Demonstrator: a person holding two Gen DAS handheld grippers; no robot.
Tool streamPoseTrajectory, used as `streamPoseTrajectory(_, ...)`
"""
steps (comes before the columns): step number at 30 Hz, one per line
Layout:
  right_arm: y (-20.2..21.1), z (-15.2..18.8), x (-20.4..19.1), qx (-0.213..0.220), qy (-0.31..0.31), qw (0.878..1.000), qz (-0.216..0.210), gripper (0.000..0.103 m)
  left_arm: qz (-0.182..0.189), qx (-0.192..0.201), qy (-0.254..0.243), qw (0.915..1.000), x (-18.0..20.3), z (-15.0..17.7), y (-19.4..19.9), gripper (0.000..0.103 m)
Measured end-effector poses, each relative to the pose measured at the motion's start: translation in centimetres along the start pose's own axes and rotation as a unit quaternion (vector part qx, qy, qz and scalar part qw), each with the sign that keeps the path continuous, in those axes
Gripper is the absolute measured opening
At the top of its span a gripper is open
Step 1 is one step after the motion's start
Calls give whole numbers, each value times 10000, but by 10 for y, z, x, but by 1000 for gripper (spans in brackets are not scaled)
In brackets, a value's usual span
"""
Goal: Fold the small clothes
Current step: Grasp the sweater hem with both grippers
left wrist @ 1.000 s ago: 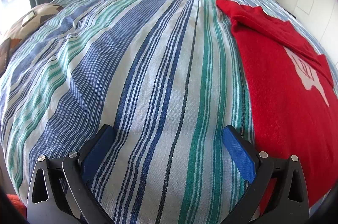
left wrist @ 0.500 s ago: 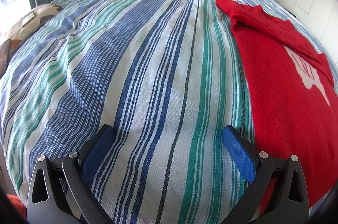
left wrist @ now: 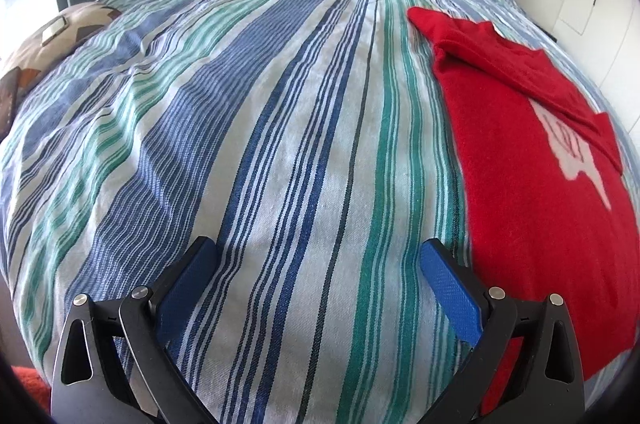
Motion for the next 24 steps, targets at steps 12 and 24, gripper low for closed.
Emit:
streamPoseTrajectory(12, 37, 0, -11, -509, -446, 9937, -898, 89, 1757, -957, 188, 9796, 39, 40, 50, 84)
streamPoseTrajectory(24, -5, 23, -23, -1208, -145, 9897, -753, 60, 1652, -1340, -374, 9764, 67, 54, 41, 63)
Point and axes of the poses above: each gripper's, at about its wrist camera, not at the fingertips, and y roughly against the way its jaws point, x to its right, z to its underside, the point moved 3 cm from there along -y, roughly the way its jaws point, and after that the axes turned 5 degrees about -y, right-handed, at the moved point
